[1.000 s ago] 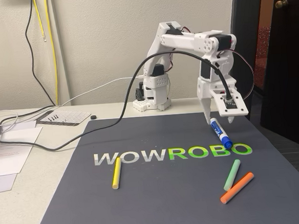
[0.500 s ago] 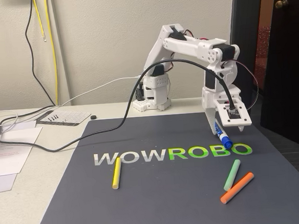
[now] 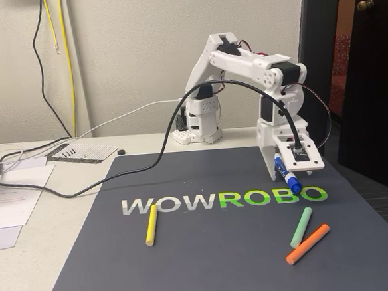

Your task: Pick up the blue marker.

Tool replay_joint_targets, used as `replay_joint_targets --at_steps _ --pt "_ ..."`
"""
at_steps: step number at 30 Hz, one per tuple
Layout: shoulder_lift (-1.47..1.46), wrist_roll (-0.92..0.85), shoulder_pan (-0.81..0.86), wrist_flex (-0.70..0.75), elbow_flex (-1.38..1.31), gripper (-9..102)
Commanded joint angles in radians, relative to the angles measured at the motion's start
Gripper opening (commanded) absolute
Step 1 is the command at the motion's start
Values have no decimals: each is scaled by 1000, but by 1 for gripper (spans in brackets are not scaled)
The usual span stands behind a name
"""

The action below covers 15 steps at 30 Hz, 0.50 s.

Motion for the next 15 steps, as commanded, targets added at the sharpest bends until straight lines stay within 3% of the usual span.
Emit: replay_joint_targets --at_steps 1,8,15 --pt "12 -15 14 -2 -29 35" --pt "-3 0 6 -17 -29 35" --pt "-3 14 -2 -17 -29 25"
